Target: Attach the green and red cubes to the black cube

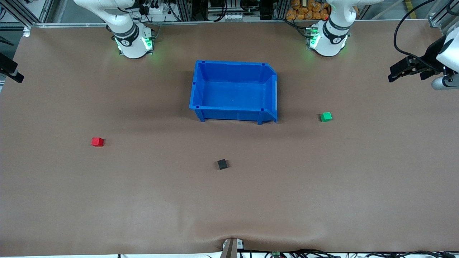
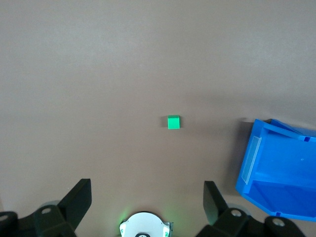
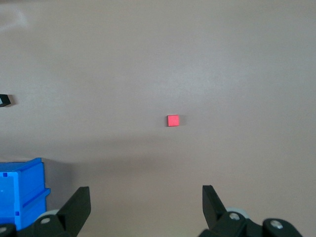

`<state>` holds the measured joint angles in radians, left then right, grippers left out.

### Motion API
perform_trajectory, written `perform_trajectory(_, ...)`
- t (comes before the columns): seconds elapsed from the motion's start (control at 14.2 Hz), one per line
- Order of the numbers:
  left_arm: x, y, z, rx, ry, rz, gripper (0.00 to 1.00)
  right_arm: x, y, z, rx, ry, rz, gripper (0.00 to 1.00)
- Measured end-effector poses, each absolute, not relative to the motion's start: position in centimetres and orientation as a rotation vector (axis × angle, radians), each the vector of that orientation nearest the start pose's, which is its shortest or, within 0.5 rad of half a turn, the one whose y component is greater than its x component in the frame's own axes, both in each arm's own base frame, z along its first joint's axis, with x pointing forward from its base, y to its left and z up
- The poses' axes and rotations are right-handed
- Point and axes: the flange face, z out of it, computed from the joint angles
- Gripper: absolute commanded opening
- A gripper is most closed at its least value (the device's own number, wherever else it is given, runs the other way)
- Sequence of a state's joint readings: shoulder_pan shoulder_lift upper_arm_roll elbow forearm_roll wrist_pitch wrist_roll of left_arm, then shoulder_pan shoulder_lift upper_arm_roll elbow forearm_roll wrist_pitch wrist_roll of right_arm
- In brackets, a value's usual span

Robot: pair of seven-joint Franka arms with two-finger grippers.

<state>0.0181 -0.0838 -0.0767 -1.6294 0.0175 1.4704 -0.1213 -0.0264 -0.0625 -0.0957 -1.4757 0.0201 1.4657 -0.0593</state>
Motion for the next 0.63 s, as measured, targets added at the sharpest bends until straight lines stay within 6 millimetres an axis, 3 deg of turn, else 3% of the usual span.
perform_trajectory(0.63, 51.58, -3.20, 62.52, -3.104, -0.094, 0.145, 1.00, 51.82, -7.18, 69.15, -3.116, 0.118, -0.079, 1.00)
